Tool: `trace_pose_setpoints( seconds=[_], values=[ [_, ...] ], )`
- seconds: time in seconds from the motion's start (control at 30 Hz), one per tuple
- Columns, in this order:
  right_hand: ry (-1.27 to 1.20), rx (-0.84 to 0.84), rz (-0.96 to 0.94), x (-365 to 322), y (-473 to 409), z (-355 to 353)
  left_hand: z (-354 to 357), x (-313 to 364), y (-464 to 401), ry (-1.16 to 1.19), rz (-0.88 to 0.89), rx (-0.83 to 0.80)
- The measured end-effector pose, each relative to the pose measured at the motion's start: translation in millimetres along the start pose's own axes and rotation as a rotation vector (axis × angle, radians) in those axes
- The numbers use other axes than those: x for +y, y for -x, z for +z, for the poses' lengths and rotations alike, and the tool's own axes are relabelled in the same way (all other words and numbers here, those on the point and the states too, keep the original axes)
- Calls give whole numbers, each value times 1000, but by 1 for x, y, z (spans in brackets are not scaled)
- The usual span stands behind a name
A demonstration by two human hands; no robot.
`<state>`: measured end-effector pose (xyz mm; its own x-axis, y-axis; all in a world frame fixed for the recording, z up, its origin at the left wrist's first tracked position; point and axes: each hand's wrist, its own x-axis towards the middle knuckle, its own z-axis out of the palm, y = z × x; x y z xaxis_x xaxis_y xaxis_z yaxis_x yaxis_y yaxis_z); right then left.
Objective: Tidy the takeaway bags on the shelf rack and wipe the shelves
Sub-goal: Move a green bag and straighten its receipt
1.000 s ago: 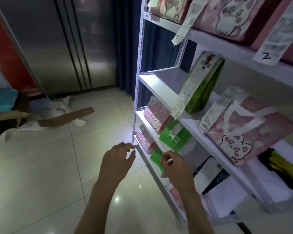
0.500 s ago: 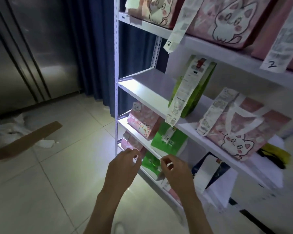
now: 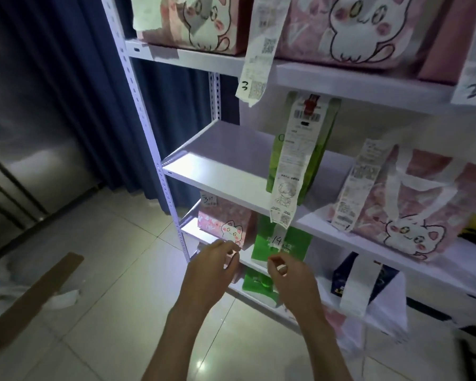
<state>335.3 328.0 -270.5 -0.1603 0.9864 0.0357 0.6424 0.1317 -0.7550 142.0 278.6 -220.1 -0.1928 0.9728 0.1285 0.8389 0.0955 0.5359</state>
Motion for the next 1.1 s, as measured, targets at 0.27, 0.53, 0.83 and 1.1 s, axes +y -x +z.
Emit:
trace_pose_setpoints(
  seconds=[0.27,0.53,0.83,1.1],
  values=[
    [37,93,141,-1,-20,-1,-1,-4,-69,117,118,-73],
    [106,271,238,-21,-62,9,-5,-26,-146,158,326,-159],
    [3,467,322,-49,-85,7,-2,-34,-207,223,386,-208],
    [-213,611,338,-41,-115,-11,13,-5,-241,296,335,-168]
  ],
)
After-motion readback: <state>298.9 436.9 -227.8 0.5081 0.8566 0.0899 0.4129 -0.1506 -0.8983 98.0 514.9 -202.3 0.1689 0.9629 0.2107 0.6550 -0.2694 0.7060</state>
